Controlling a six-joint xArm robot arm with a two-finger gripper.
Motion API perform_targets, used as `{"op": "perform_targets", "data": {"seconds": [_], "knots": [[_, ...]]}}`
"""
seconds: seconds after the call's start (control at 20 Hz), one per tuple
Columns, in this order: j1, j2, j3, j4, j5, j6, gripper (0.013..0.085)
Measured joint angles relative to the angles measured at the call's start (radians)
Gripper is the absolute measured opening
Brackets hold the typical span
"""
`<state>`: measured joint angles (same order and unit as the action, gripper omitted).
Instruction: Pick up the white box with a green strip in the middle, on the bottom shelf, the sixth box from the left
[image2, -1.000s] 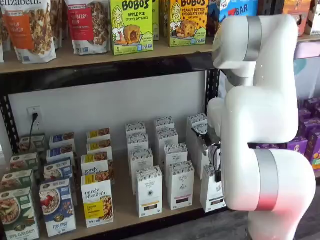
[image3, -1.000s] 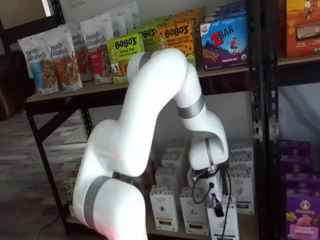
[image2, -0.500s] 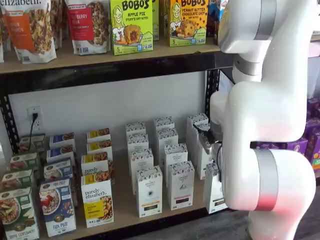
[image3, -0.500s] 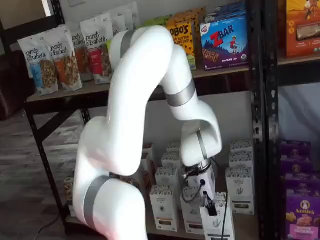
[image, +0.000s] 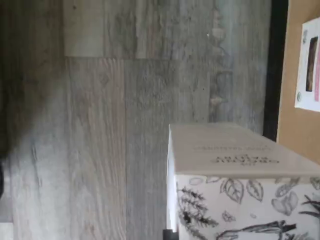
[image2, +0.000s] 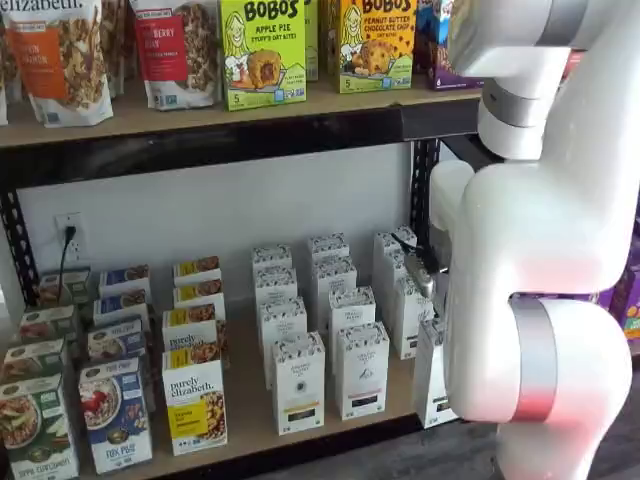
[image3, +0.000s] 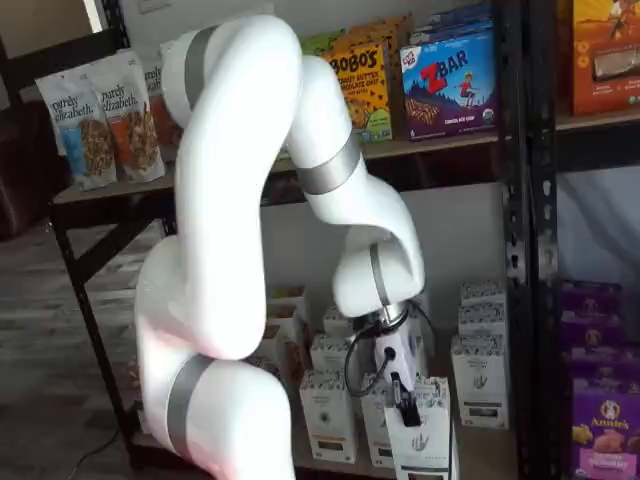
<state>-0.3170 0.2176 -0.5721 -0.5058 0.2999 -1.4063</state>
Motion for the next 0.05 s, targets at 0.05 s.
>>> {"op": "perform_targets", "data": {"seconds": [0.05], "knots": [[0.002, -0.021, 0.014, 0.012, 0.007, -0.011, 0.0490]]}}
